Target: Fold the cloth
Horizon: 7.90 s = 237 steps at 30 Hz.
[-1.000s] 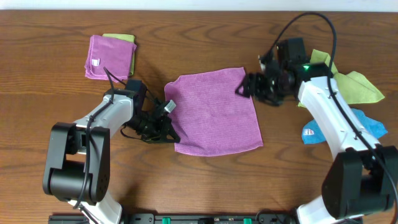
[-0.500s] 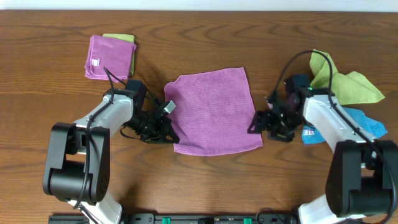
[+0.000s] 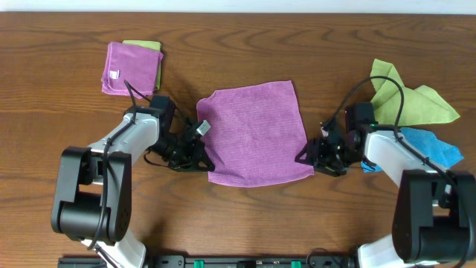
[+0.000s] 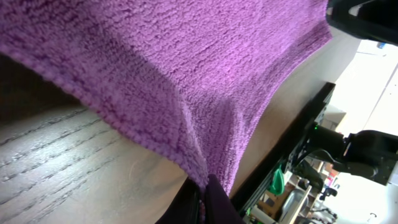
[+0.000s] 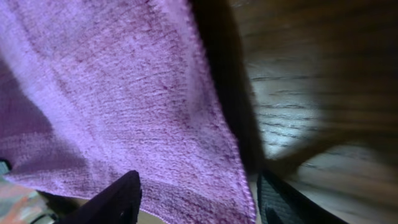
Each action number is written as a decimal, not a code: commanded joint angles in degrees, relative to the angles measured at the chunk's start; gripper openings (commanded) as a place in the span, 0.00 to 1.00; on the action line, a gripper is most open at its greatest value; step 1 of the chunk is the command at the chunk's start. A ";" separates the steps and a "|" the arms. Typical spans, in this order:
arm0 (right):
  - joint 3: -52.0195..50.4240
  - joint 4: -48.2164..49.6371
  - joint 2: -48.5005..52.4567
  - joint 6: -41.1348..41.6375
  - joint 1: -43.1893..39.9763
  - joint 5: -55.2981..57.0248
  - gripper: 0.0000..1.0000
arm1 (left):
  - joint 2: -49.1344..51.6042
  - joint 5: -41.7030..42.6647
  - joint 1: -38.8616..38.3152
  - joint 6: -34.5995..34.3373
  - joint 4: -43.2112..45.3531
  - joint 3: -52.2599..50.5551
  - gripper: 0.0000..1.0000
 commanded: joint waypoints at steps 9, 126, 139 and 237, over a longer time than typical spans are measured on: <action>-1.70 0.94 0.55 1.70 2.86 1.20 0.01 | 0.07 2.60 0.20 1.03 -0.50 -0.13 0.06; 6.08 35.06 5.88 21.05 6.34 16.17 0.78 | 3.96 -24.90 -8.17 -26.03 41.53 2.60 0.06; 6.08 41.33 11.30 21.97 8.79 15.96 0.73 | 3.96 -24.81 -8.17 -27.47 41.75 2.60 0.06; 20.31 54.47 16.35 16.72 33.57 8.15 0.35 | -11.19 -35.32 6.51 -25.97 30.23 6.69 0.06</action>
